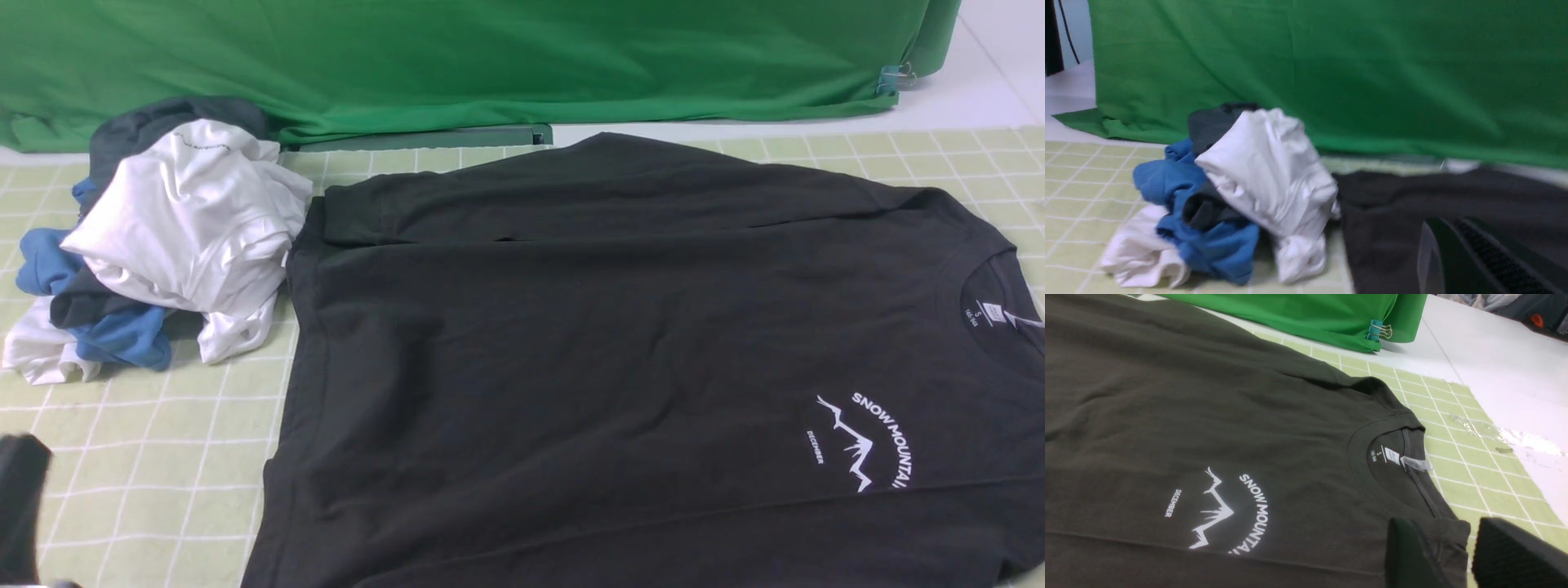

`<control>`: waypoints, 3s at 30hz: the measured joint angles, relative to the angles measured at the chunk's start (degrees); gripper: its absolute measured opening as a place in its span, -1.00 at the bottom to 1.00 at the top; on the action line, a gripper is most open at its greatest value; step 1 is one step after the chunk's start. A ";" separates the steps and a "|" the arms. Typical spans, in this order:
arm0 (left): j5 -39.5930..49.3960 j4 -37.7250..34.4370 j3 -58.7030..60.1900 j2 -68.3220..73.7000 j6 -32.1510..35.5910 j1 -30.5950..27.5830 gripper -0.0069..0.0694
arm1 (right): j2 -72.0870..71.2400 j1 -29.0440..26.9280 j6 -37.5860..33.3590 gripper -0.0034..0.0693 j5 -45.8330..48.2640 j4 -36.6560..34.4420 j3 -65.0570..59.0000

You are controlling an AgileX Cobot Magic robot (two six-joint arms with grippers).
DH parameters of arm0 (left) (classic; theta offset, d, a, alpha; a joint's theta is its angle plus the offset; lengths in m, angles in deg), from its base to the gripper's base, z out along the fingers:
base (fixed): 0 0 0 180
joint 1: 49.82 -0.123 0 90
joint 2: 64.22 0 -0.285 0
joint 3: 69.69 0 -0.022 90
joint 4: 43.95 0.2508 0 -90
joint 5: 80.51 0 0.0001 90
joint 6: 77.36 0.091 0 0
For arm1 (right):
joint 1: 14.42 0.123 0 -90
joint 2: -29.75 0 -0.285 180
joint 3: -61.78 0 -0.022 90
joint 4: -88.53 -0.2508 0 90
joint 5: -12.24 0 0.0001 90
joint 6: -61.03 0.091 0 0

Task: Fold a long-sleeved shirt over a green coffee tablecloth.
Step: 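Grasp the left edge of the dark T-shirt lying flat on the table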

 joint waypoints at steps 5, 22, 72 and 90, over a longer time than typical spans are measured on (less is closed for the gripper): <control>-11.30 -5.78 0.00 0.00 -4.22 0.00 -0.77 | 0.00 0.00 0.00 -0.24 0.00 0.00 0.00; -1.90 13.06 -26.11 12.55 -35.74 0.00 -0.77 | 0.00 0.00 21.45 -0.24 -21.32 -6.77 -0.04; 40.06 18.16 -37.23 86.49 -10.58 34.43 0.47 | 33.10 17.49 12.10 -0.87 18.35 -8.16 33.15; 45.90 14.70 -37.72 86.96 -10.62 34.43 -0.67 | 33.10 17.49 11.94 -0.85 18.28 -8.16 33.15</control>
